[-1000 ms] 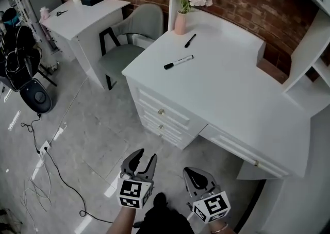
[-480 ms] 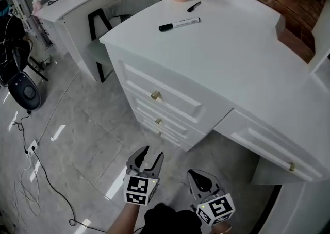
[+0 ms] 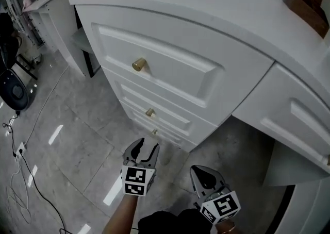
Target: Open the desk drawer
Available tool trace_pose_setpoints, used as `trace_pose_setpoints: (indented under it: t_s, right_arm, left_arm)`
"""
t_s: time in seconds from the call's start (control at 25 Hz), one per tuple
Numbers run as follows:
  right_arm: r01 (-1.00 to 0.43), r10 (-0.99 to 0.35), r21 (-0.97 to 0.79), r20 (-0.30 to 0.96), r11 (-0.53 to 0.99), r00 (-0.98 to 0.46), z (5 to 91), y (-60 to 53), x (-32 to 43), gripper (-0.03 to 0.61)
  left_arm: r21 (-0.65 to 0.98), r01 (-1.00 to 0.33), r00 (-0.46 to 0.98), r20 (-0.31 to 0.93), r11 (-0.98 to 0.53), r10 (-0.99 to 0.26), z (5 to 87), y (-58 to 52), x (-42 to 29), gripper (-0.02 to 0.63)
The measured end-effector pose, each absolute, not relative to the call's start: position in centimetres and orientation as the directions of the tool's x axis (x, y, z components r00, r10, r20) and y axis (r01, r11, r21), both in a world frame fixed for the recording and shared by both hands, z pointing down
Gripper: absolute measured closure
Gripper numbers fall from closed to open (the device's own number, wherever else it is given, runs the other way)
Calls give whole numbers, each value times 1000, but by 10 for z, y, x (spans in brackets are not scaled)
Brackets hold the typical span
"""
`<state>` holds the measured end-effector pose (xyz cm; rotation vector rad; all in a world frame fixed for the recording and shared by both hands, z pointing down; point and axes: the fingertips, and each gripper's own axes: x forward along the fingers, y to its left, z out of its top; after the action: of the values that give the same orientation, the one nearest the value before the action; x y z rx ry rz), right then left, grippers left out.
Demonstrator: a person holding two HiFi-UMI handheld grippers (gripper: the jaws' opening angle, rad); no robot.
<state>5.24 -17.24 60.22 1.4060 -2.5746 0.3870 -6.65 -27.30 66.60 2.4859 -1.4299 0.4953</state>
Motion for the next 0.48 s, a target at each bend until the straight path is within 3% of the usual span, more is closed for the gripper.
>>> trace_pose_setpoints:
  t_s: [0.48]
  right_arm:
    - [-859,-806,-139,298,493,-512,670,-177,70,574]
  left_arm:
    - [41,-883,432,460,-467,-776,769,-324,-61,419]
